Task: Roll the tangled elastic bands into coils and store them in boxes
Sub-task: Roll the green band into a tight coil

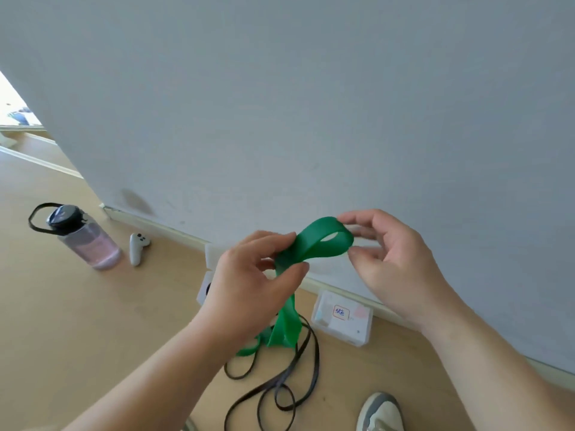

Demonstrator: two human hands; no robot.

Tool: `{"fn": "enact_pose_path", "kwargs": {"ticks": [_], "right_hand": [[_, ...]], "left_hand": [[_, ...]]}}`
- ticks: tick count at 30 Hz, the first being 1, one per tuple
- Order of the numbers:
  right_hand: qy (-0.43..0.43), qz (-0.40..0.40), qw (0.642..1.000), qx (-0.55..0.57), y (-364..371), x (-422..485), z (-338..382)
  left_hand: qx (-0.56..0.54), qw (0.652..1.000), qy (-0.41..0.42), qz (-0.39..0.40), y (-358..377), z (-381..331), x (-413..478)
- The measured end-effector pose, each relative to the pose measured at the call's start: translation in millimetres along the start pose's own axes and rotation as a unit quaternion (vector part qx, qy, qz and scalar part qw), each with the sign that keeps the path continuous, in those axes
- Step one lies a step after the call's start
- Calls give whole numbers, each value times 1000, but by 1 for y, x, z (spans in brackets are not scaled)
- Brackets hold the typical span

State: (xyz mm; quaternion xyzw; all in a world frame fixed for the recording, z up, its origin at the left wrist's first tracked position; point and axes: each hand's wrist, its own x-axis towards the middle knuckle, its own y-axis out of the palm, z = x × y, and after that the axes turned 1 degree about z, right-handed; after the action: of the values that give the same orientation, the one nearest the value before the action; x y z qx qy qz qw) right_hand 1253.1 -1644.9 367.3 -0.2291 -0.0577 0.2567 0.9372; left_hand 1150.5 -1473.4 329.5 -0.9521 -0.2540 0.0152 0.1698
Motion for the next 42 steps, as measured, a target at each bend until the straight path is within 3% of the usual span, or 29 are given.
{"fn": "enact_pose_path", "kwargs": {"ticks": [4, 7, 10, 12, 18, 22, 25, 28, 32, 36, 42], "right_hand": [[-59, 80, 994, -48, 2, 1, 2], [-56, 48, 995, -61, 1, 8, -3], [-135, 53, 976, -160, 7, 14, -5], [-169, 76, 971, -152, 16, 16, -11], [-46, 107, 992, -49, 24, 24, -17], [-63, 88, 993, 42, 29, 26, -13], [-74, 44, 992, 88, 32, 28, -9], [-66, -26, 987, 146, 32, 32, -9], [-31, -92, 987, 131, 16, 37, -24], [12, -8, 999, 32, -2, 36, -38], [21, 142, 989, 19, -5, 25, -29]], "left_hand": [[61, 997, 18, 52, -10, 1, 6], [75, 995, 18, 56, -17, 2, 11], [80, 993, 33, 74, -17, 2, 16], [76, 992, 43, 86, -17, 2, 20], [38, 994, 43, 95, -28, 8, 29], [31, 987, 12, 155, -28, 18, 32], [133, 967, -18, 215, -13, 29, 27], [153, 967, -59, 194, -3, 35, 26], [97, 988, -56, 107, -18, 25, 33], [-36, 999, -12, -6, -40, 3, 35], [-22, 998, 21, 60, -35, -2, 23]]}}
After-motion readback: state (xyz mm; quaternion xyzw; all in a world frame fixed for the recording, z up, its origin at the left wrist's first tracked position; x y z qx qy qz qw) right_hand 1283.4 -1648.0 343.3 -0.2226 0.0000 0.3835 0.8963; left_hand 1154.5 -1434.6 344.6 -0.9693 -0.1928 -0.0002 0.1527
